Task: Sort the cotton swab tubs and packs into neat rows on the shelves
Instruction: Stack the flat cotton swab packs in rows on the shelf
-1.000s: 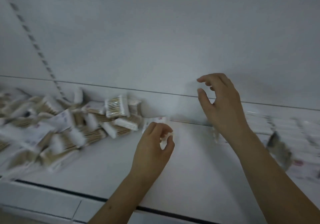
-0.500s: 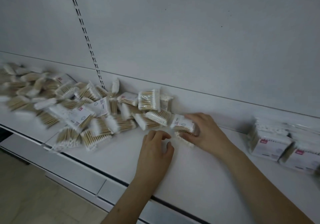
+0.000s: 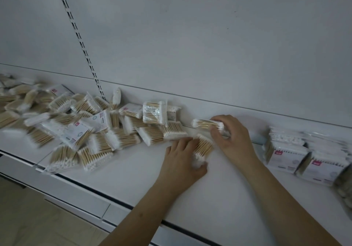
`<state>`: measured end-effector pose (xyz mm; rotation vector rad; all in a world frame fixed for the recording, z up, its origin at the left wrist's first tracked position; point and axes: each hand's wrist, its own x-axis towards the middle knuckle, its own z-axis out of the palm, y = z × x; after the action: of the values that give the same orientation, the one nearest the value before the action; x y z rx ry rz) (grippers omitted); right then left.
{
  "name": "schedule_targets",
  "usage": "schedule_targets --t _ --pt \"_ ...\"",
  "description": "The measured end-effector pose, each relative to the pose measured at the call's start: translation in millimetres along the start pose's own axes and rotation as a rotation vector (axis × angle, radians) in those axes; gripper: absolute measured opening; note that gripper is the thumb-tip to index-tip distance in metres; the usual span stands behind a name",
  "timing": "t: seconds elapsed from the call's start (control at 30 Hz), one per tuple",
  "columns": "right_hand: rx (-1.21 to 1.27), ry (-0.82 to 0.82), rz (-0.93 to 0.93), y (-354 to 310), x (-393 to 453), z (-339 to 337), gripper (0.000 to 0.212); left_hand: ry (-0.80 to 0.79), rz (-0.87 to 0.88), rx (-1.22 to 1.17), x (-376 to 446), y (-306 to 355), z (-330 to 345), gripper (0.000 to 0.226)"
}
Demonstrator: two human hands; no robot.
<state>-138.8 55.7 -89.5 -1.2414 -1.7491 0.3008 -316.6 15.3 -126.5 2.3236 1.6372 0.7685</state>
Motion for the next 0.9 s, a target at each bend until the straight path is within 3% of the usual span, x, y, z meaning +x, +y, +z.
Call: schedule_targets --t 0.3,0.4,0.5,0.63,0.73,0.83,0.9 --pt "0.023 -0.002 0.044 -1 -2 3 0.034 0.208 -0.178 -0.362 -6 7 -23 0.021" --pt "0.056 -0.019 0.058 -3 0 -1 0.021 0.218 -0.224 -0.437 -6 8 -26 0.04" --pt "0.079 -0.014 0.092 -8 4 -12 0.011 0.219 -0.223 -0.474 -6 7 -28 0.04" --pt "-0.142 0.034 0.002 -23 11 -34 0.044 0.21 -0.236 -0.537 -6 4 -32 0.03" --pt "-0.252 0.029 -0.074 -40 7 -62 0.046 0.231 -0.256 -0.603 -4 2 -38 0.04" --pt "-0.221 0.027 0.003 -51 -10 -97 0.038 0.206 -0.278 -0.636 3 11 -49 0.049" --pt "-0.007 -0.013 0.132 -52 -21 -118 0.024 0.142 -0.223 -0.684 9 24 -56 0.043"
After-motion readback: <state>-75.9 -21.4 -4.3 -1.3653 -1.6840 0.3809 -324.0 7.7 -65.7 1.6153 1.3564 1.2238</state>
